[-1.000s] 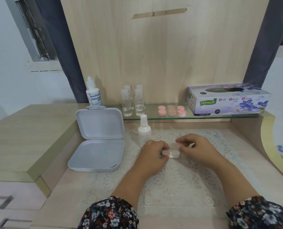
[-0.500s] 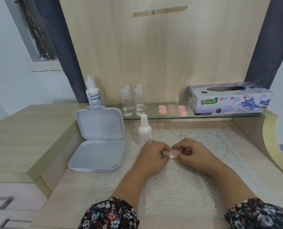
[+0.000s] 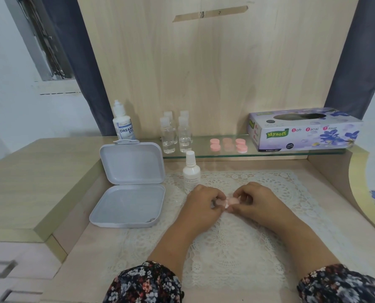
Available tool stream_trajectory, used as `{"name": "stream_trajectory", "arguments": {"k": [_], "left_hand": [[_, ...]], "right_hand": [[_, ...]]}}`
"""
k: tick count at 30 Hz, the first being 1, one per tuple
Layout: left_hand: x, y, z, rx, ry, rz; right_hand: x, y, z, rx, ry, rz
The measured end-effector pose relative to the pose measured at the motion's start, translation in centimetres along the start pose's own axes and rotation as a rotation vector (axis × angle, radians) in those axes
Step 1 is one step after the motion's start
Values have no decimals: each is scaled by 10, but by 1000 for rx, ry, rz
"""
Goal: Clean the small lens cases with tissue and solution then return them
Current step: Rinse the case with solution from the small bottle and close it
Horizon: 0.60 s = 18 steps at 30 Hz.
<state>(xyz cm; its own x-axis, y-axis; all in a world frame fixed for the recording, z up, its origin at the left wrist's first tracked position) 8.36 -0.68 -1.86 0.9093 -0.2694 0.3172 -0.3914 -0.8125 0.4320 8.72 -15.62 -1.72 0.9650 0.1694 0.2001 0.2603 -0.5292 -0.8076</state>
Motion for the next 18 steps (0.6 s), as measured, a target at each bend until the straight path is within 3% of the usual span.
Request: {"name": "stream_trajectory", "arguments": {"k": [18], "left_hand": [[1,-3,4,-3,2,3]], "right_hand": [[-1,1,4,-34,-35,-49]]}}
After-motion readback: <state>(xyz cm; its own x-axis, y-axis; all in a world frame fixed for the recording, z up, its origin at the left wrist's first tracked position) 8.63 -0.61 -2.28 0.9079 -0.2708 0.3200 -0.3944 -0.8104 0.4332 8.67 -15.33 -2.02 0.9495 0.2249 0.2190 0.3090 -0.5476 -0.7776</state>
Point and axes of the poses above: each hand's wrist, its own x-axis towards the middle knuckle, its own z-axis out of the palm, y = z × x, the point moved 8 cm from there along x, towards the middle knuckle, and after that the axes turned 15 degrees about x, right-handed, at the moved point
